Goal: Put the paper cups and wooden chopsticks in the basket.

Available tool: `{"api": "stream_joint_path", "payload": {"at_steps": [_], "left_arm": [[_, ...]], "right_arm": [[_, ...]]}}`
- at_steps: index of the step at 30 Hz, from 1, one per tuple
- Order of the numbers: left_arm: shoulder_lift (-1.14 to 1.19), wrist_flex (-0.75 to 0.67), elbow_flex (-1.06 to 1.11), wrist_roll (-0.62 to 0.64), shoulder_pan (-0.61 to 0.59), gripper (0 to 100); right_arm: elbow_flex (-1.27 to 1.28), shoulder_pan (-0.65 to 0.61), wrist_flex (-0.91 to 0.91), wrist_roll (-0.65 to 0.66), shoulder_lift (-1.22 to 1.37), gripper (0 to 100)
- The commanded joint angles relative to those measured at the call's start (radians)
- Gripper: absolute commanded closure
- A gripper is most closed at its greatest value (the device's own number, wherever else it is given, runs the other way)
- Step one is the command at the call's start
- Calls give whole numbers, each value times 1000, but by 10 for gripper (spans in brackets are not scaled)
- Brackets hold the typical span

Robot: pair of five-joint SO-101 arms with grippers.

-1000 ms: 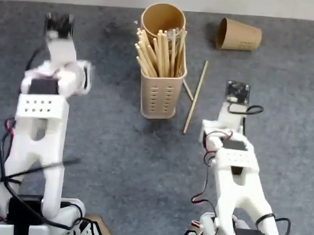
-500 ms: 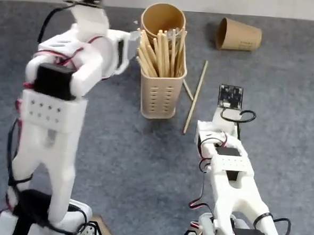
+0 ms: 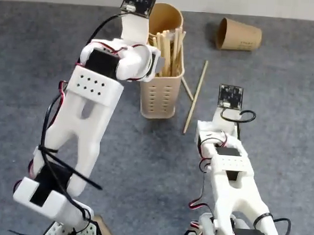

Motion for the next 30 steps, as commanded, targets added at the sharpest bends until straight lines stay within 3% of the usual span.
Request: {"api": "stream_joint_path", "payload": {"at_steps": [1, 4, 11, 30], "left_arm": [[4, -12, -18, 8, -35, 796], [1, -11, -65, 3, -33, 795], [18, 155, -259, 0, -35, 793], [325, 152, -268, 0, -64, 802]], "right_arm": [[-5, -10, -16, 14, -38, 703], [-5, -12, -16, 14, -38, 703], [-5, -12, -16, 14, -38, 703], [-5, -12, -16, 14, -38, 703]]}}
